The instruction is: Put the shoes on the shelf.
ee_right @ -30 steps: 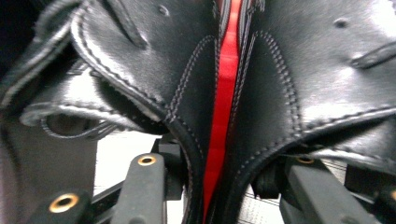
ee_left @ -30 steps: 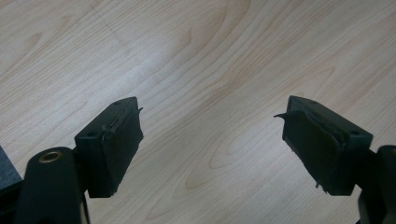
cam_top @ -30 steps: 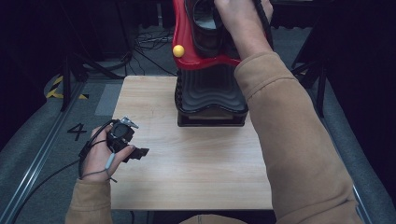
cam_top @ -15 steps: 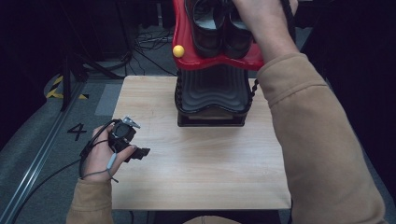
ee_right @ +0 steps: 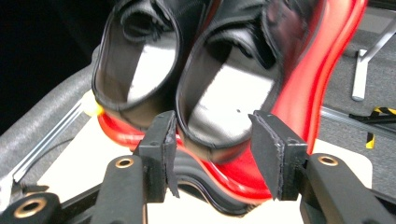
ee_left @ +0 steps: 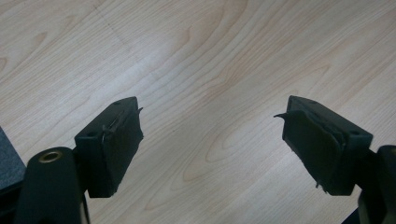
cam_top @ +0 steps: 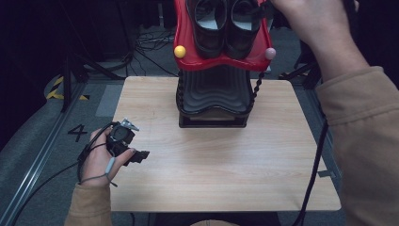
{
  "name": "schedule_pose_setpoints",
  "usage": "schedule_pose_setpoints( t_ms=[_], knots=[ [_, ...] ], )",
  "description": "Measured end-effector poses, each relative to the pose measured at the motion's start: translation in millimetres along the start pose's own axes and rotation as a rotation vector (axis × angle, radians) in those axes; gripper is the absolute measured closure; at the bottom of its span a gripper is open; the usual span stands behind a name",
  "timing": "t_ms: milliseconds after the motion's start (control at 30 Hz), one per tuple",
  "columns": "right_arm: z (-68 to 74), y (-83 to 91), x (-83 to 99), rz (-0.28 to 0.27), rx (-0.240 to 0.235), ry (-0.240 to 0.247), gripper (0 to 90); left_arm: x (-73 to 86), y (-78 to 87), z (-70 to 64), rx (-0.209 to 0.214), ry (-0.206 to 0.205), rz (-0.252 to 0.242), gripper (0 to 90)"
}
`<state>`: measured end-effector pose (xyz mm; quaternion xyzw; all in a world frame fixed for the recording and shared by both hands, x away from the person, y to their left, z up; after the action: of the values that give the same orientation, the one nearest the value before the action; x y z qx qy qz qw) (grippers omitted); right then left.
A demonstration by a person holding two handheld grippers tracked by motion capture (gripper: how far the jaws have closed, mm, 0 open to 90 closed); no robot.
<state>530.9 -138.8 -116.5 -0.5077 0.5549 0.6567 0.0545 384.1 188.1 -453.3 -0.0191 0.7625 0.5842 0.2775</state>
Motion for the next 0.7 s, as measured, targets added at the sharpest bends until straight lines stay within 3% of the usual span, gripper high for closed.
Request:
schedule_pose_setpoints(
  t_ms=[267,600,700],
  knots=[
    [-9.8,23.4,29.5,-0.003,-0.024,0.014,48.8,0.1,1.1,0.5,0.002,0.005,-0.006,20.5],
    [-9.8,25.7,65.7,0.002,-0.075,0.047,47.4,4.7,3.4,0.6,-0.002,0.006,0.0,20.5],
    [-9.2,23.4,83.0,0.022,-0.086,0.063,47.3,7.2,6.5,2.1,-0.007,0.023,-0.011,20.5]
  ],
)
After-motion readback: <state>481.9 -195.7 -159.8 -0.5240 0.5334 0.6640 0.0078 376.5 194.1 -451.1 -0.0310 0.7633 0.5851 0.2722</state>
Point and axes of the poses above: each handheld gripper's, and its own axes: y roughly backward along the jaws, x roughly out of its underside, z roughly to its left, the point moved 10 cm from there along -y, roughly forward along the jaws, and after that the axes turned 14 degrees about y, right-handed, at the moved point
